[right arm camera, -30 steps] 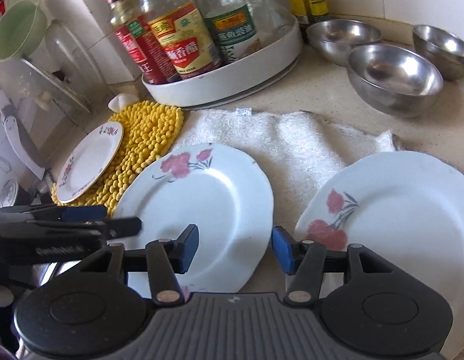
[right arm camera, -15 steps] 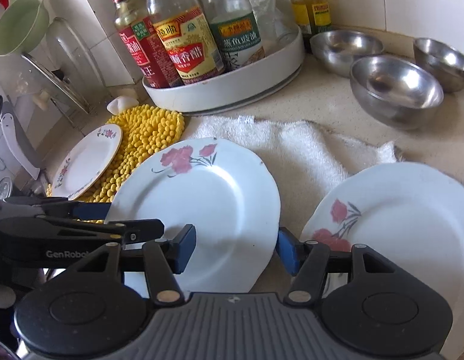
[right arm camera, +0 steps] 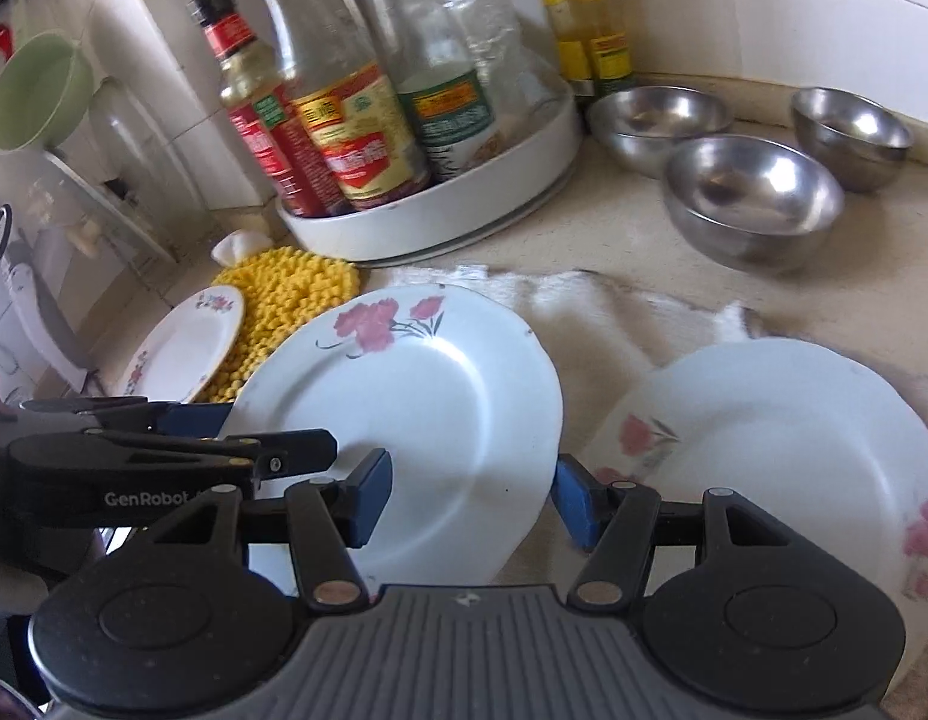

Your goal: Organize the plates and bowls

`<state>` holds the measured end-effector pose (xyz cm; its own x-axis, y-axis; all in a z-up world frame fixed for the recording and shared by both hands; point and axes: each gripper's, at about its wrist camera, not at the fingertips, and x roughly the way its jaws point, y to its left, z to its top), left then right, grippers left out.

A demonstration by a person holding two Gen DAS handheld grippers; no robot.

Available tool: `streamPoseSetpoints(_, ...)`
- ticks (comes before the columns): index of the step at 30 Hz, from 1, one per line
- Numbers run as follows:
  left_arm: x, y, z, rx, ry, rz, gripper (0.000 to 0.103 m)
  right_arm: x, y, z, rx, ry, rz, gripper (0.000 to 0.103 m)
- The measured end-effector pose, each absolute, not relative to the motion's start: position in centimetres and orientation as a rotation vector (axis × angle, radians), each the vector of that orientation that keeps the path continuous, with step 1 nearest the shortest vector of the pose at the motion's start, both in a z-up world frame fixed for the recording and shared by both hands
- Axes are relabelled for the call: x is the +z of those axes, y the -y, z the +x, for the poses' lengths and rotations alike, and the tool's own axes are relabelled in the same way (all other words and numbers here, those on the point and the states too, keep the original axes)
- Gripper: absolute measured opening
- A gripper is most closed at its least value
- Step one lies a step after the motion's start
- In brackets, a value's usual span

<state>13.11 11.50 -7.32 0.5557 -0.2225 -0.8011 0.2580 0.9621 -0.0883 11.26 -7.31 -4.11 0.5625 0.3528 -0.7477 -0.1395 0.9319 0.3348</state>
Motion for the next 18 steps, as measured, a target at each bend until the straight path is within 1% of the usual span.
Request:
streamPoseSetpoints(5,-7.9,-10.2,13.5,-0.299,-0.954,0.056,0.076,-4.1,8.0,11.1,0.273,-0.928,0.258,0.075)
streamPoseSetpoints(11,-7.1,-9.4,13.6,-0.32,-0.935,0.06,0.076,-3.2,9.0,10.2,0.26,-0.901,0.259,0.075)
streamPoseSetpoints(18,-7.2,-6.9,13.4,-0.403,-0.941,0.078,0.076,-2.7,11.3,7.6,0.178,-0.895,0.275,0.075)
